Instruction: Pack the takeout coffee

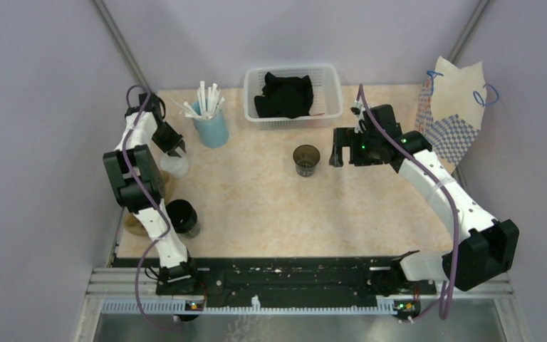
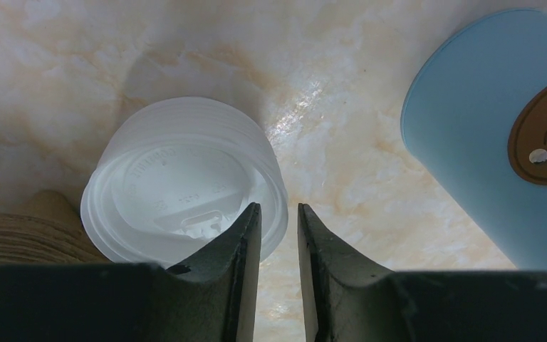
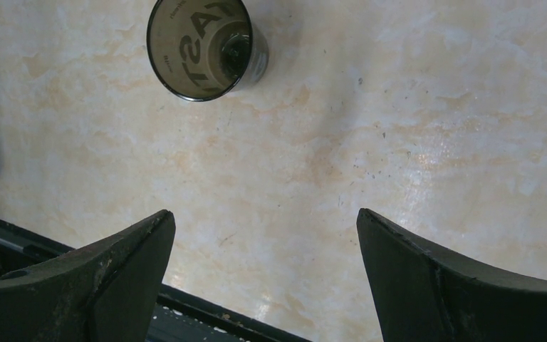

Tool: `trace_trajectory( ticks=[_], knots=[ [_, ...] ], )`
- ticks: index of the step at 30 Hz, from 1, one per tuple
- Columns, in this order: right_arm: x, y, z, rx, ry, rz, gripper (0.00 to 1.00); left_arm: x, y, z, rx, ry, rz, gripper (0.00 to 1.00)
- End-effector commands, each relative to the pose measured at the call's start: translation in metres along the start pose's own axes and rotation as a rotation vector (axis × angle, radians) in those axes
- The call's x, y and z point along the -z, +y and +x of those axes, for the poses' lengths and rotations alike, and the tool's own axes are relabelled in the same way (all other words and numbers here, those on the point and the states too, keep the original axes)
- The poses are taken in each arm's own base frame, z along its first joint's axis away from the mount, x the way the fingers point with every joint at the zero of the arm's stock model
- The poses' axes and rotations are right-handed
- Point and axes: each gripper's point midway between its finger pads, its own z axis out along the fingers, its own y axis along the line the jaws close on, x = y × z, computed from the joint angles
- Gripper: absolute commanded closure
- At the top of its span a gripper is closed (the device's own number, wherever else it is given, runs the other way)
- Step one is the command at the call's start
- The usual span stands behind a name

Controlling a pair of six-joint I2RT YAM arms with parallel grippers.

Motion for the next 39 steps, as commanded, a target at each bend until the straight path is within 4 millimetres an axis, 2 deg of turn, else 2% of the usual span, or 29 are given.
trace_trajectory(
  ticks=[1, 15, 22, 31, 39],
  knots=[
    [0.008, 0.003, -0.017, 0.009, -0.070, -0.021, 0.01, 0.002, -0.006, -0.008, -0.022, -0.022, 0.003, 0.69],
    [0.006, 0.003, -0.018, 0.009, -0.066, -0.022, 0.01, -0.002, -0.012, -0.008, -0.037, -0.013, 0.000, 0.87],
    [0.005, 0.004, -0.020, 0.010, -0.070, -0.027, 0.01, 0.008, -0.012, -0.013, -0.052, -0.033, -0.003, 0.94],
    [0.007, 0.007, -0.023, 0.009, -0.078, -0.037, 0.01, 0.040, -0.013, -0.020, -0.078, -0.074, -0.008, 0.95],
    [0.013, 0.007, -0.022, 0.015, -0.085, -0.038, 0.01, 0.093, -0.012, -0.024, -0.069, -0.152, -0.008, 0.96]
  ],
)
